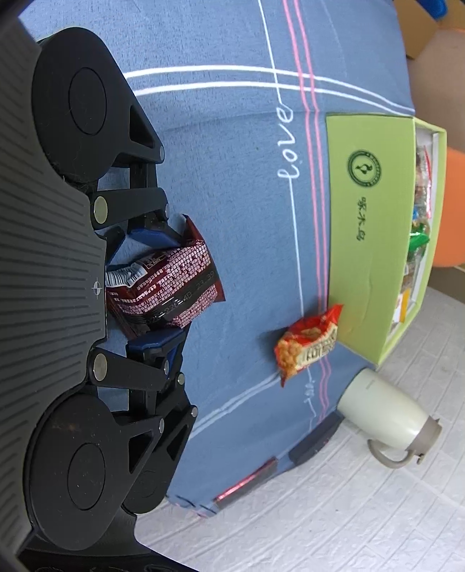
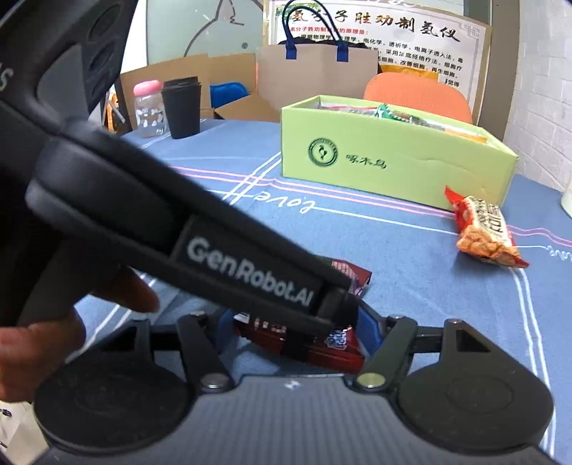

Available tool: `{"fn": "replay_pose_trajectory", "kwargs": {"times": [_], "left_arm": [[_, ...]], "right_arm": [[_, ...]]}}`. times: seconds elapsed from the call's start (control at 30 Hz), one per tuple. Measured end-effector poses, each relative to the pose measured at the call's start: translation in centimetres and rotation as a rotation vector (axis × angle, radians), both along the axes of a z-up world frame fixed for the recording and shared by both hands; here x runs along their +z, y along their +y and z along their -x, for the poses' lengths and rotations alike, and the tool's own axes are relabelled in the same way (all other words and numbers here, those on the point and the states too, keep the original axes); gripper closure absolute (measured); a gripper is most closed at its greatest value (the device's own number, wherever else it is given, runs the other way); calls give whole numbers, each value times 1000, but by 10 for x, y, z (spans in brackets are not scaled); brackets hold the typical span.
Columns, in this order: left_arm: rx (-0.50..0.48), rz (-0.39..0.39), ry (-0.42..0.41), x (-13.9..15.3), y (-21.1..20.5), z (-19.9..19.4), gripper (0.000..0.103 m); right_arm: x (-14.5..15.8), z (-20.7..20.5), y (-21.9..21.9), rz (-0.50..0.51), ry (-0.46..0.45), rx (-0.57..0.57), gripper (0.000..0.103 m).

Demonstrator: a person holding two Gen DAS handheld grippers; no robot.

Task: Organize snacks
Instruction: 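Lower the wafer packet into the green box and open the left tool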

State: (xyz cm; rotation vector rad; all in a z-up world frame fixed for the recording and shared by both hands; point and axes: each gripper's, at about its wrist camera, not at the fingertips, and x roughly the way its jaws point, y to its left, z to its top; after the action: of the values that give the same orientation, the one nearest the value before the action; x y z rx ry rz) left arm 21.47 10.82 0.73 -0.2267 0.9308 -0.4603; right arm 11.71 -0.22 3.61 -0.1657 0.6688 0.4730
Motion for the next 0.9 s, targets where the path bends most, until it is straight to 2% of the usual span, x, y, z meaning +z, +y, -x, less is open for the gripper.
{"fn": "replay_pose_trajectory", "kwargs": {"times": [0.17, 0.33, 0.47, 0.6, 0.67, 0.77, 0.83, 0.9], "left_arm": [[30, 56, -77, 36, 2, -40, 75], [99, 85, -179, 80, 7, -106, 74], [152, 71, -207, 97, 7, -167, 75], [168, 30, -165, 88, 3, -234, 74], [163, 11, -135, 77, -3, -256, 74], [145, -27, -123, 57, -10, -264, 73], [143, -42, -149, 51, -13, -261, 68], [133, -50, -164, 51, -16, -259, 67]], "right_arm": [[28, -55, -1, 27, -124, 22, 30], [61, -132, 6, 70, -254, 71, 30], [69, -201, 6, 48, -257, 89, 29], [54, -262, 3, 10, -201, 68, 30], [42, -277, -3, -17, -156, 61, 30], [28, -289, -8, -49, -123, 76, 23], [30, -289, -5, -12, -131, 92, 22], [32, -287, 0, 19, -151, 95, 16]]}}
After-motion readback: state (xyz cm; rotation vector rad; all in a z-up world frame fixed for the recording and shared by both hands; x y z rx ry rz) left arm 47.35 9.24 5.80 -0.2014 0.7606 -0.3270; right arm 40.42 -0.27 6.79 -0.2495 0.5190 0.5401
